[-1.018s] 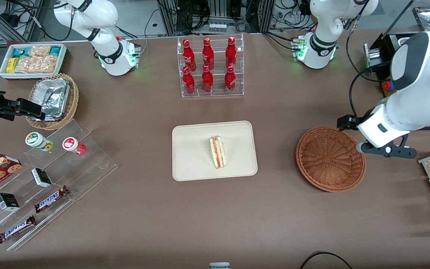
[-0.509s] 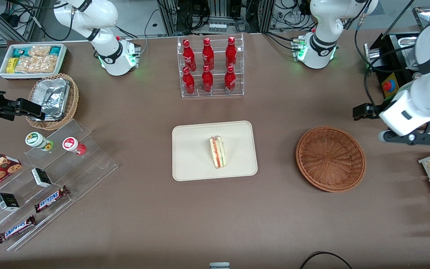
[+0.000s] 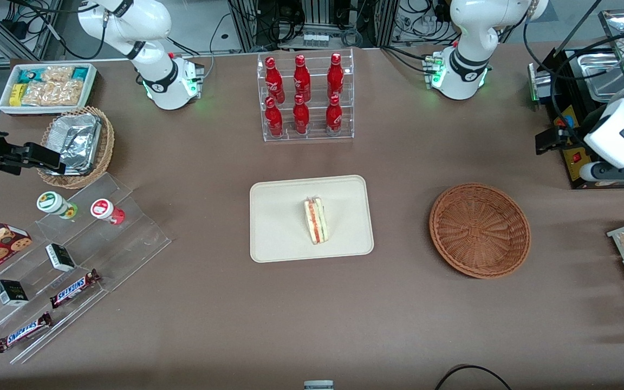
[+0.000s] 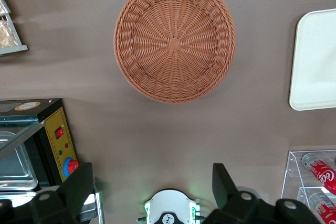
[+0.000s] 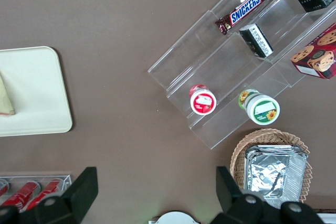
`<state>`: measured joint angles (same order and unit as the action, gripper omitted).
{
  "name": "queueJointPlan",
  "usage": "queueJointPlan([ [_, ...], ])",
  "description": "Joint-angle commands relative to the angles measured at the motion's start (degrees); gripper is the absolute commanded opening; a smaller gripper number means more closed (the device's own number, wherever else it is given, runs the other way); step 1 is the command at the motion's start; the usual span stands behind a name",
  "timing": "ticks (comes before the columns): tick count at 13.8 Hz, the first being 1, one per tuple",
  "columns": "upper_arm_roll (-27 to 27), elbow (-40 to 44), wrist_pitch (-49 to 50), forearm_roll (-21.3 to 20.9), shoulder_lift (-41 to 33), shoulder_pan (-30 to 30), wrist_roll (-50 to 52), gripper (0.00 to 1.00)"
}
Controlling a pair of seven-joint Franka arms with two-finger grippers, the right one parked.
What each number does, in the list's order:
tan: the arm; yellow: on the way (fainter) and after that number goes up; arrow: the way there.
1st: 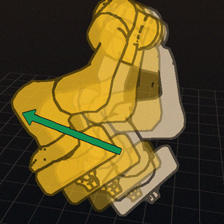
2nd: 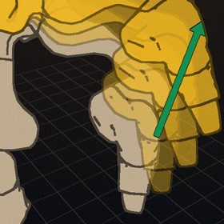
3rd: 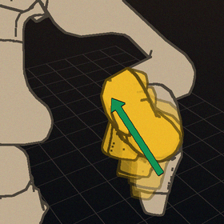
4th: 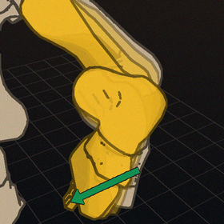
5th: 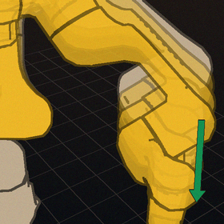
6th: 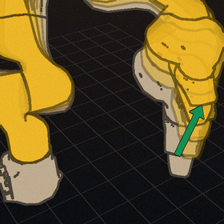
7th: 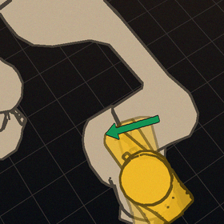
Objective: Place sandwich from basket to tray
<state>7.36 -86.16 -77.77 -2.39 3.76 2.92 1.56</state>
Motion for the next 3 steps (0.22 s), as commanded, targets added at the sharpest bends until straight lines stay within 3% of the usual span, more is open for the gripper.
queueJointPlan([
  [1, -0.32, -1.90, 0.43, -0.07, -2.79, 0.50, -0.68, 1.00],
  [3, -1.29, -1.90, 0.51, 0.28, -3.40, 0.33, -0.60, 1.00],
])
